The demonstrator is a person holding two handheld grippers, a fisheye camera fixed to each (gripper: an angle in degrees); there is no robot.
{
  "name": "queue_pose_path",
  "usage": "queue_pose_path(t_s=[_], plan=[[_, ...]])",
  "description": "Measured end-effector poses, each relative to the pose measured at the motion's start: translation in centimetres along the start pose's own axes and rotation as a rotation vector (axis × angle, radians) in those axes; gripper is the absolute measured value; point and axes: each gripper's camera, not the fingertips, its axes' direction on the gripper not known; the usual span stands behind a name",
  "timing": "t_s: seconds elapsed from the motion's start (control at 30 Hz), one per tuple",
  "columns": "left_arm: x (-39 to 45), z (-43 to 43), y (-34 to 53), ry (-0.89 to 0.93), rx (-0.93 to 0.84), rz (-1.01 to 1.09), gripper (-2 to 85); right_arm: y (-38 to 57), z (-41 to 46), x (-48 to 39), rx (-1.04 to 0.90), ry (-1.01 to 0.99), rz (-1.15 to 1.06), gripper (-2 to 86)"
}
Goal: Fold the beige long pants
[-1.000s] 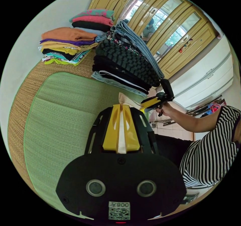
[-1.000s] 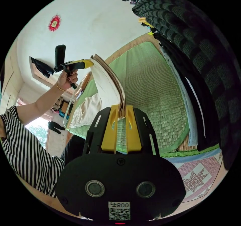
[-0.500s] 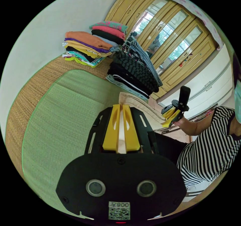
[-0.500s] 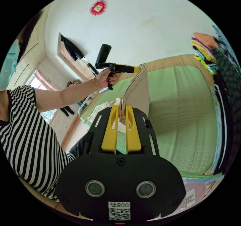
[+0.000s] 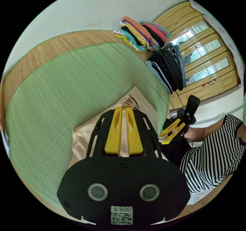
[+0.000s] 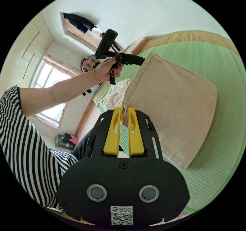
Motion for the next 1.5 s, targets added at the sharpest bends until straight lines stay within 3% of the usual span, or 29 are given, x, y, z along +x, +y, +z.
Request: queue_pose_path(t_s=[0.27, 0.4, 0.57, 0.73, 0.93, 1.0, 1.27, 1.4, 1.5], plan=[[-5.3, 3.8, 3.7, -0.015, 0.054, -0.258, 0.2, -0.9, 10.3, 2.9, -0.148, -0.009, 0.079, 5.6], [-4.3, 5.6, 3.8, 0.078, 0.097, -0.217, 0.2, -0.8, 12.5, 3.7, -0.168, -0.022, 0.09, 6.9], [-3.1, 11.7, 3.1, -0.03, -0.091, -0.176, 0.2, -0.5, 14.2, 3.3, -0.19, -0.043, 0.065, 7.3], [-3.2, 12.6, 2.6, -0.018, -0.02, -0.186, 0.2, 0.5, 13.4, 2.0, -0.164, -0.067, 0.013, 2.2], [-4.5, 14.1, 0.8, -0.118, 0.059, -0.248, 0.2, 2.1, 16.5, 5.7, -0.216, -0.002, 0.114, 0.3], [-5.0, 15.4, 0.4, -0.11, 0.038, -0.264, 0.2, 2.2, 15.8, 6.1, -0.215, -0.039, 0.117, 0.2], [-1.5, 18.0, -0.4, 0.024, 0.079, -0.179, 0.1, 0.1, 4.5, 14.0, 0.023, 0.293, 0.208, 0.1], [-0.3, 21.6, -0.7, -0.04, -0.035, -0.168, 0.1, -0.8, 5.2, 19.7, -0.057, 0.276, 0.289, 0.0], [0.0, 22.7, -0.7, -0.051, -0.021, -0.196, 0.1, 0.4, 4.3, 20.9, -0.034, 0.223, 0.292, 0.0]])
